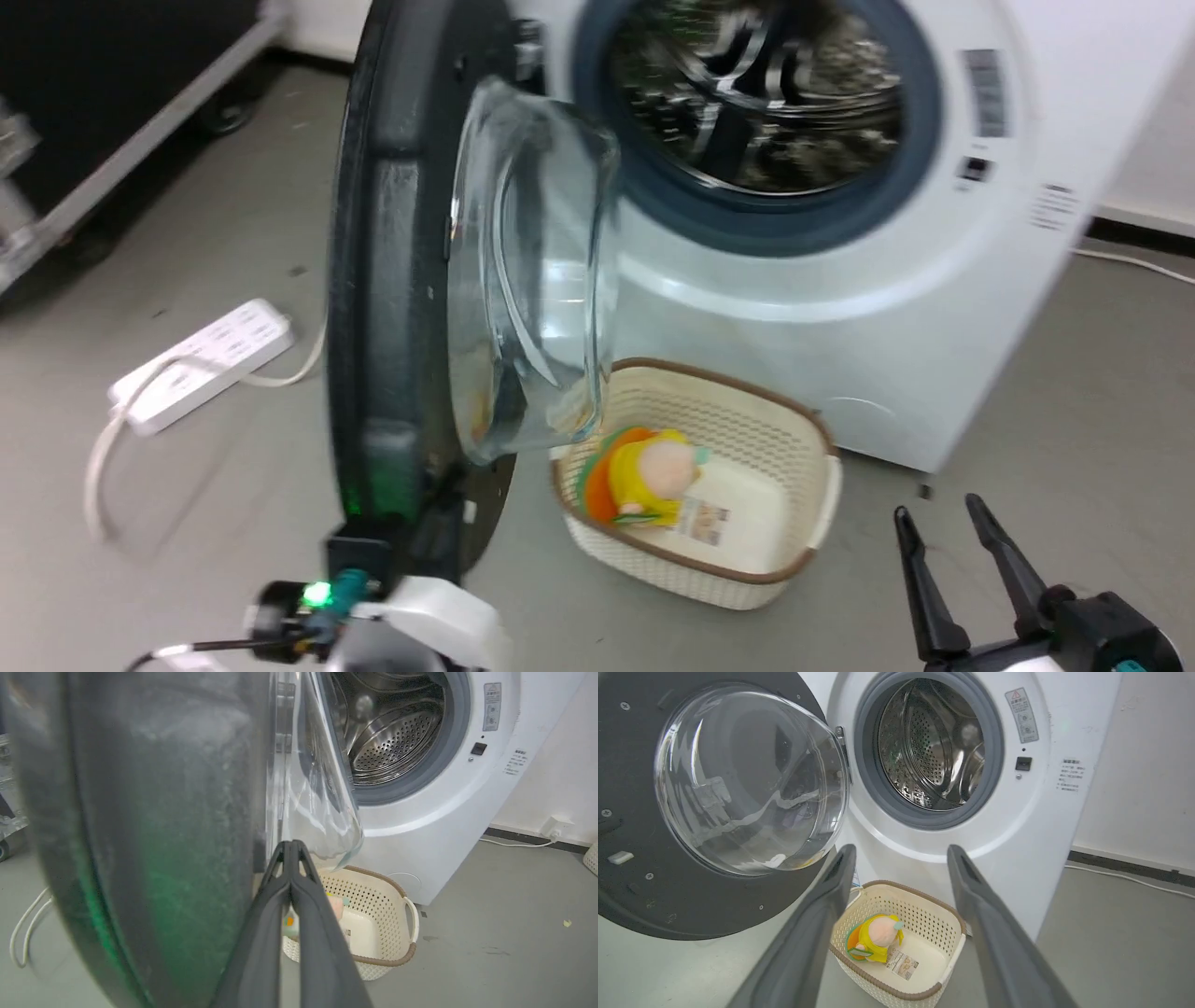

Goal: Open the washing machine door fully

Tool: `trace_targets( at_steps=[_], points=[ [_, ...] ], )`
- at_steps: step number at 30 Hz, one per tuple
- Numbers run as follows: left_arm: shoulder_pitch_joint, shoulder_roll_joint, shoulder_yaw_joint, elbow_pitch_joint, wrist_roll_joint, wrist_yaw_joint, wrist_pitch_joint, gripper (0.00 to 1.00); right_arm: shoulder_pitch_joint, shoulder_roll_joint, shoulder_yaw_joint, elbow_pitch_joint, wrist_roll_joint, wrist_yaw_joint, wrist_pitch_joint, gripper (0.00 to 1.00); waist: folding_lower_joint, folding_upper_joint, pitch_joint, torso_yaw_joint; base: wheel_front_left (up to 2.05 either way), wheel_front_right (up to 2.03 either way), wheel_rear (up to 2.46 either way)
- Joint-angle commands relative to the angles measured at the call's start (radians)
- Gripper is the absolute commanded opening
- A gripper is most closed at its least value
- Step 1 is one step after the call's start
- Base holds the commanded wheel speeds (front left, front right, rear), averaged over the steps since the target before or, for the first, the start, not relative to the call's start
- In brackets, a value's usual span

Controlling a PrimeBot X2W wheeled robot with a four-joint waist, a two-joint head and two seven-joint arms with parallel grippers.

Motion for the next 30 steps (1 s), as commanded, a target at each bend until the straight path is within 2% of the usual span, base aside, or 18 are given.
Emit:
trace_targets(
  at_steps=[1,5,6,9,14,19,24,30],
  points=[
    [-0.009,0.020,0.022,-0.006,-0.012,0.004,0.003,0.00,0.003,0.004,0.005,0.002,-0.006,0.001,-0.005,1.00,0.0000,0.0000,0.025,0.066,0.00,0.00,0.00],
    [-0.038,0.066,0.073,-0.001,-0.026,0.007,-0.002,0.00,-0.010,0.004,0.024,0.000,-0.010,0.001,-0.005,1.00,0.0000,0.0000,0.071,0.109,0.00,0.00,0.00],
    [-0.068,0.098,0.116,0.003,-0.043,0.008,-0.004,0.00,-0.021,0.004,0.033,-0.002,-0.033,0.001,-0.005,1.00,0.0000,0.0000,0.115,0.135,0.00,0.00,0.00],
    [-0.100,0.139,0.162,0.026,-0.063,0.001,-0.002,0.00,-0.038,-0.005,0.051,0.000,-0.054,0.001,-0.005,1.00,0.0000,0.0000,0.164,0.145,0.00,0.00,0.00],
    [-0.170,0.207,0.248,0.077,-0.099,0.001,-0.012,0.00,-0.080,-0.039,0.056,-0.018,-0.061,0.001,-0.004,1.00,0.0000,0.0000,0.251,0.143,0.00,0.00,0.00],
    [-0.259,0.287,0.330,0.165,-0.140,-0.018,-0.026,0.00,-0.098,-0.071,0.045,-0.038,-0.063,0.001,0.005,1.00,0.0000,0.0000,0.321,0.132,0.00,0.00,0.00],
    [-0.349,0.361,0.356,0.260,-0.142,-0.043,-0.036,0.00,-0.107,-0.095,0.036,-0.061,-0.062,0.001,0.017,1.00,0.0000,0.0000,0.364,0.113,0.00,0.00,0.00],
    [-0.446,0.408,0.366,0.397,-0.155,-0.080,-0.061,0.00,-0.117,-0.104,0.028,-0.077,-0.060,0.001,0.026,1.00,0.0000,0.0000,0.385,0.087,0.00,0.00,0.00]
  ],
)
